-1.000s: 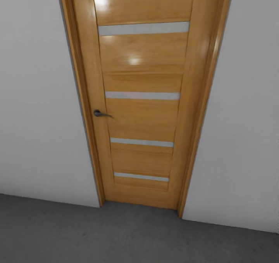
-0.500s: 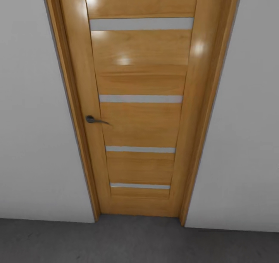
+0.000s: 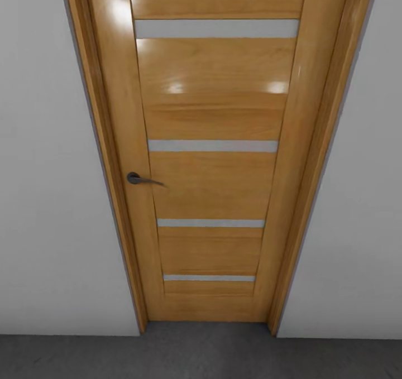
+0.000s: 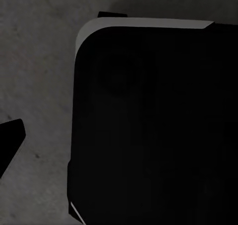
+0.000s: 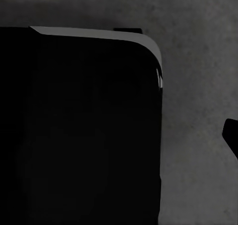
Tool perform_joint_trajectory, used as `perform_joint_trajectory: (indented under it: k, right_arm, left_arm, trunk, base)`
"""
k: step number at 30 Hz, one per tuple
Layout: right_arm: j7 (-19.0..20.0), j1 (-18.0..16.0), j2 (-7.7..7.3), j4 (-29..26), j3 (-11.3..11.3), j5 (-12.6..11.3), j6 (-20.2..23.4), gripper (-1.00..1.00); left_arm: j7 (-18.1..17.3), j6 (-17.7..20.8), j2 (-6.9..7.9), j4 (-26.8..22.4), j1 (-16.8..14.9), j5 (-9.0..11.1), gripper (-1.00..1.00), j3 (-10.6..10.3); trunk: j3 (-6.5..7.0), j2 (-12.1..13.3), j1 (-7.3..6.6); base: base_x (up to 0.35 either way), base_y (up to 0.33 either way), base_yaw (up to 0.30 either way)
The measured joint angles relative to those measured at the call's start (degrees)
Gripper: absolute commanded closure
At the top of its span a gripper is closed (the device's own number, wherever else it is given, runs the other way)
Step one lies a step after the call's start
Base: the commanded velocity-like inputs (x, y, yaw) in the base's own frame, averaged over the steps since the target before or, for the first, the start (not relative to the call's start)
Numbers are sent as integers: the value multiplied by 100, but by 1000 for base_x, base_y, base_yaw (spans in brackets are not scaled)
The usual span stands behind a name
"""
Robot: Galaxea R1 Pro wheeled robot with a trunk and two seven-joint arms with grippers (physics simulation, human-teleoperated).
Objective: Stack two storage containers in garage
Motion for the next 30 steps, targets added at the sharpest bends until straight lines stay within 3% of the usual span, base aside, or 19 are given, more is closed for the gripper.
perform_joint_trajectory:
  k: [15, 30]
  right_arm:
    - [0, 0, -12, 0, 41, 40, 0, -100]
    - [-4, 0, 5, 0, 35, 20, 5, -100]
  left_arm:
    - [0, -4, 0, 0, 0, 0, -100, 4]
    - [0, -2, 7, 2, 0, 0, -100, 8]
  trunk:
    - [0, 0, 0]
    - [0, 0, 0]
  base:
    - [8, 4, 0]
    - [172, 62, 0]
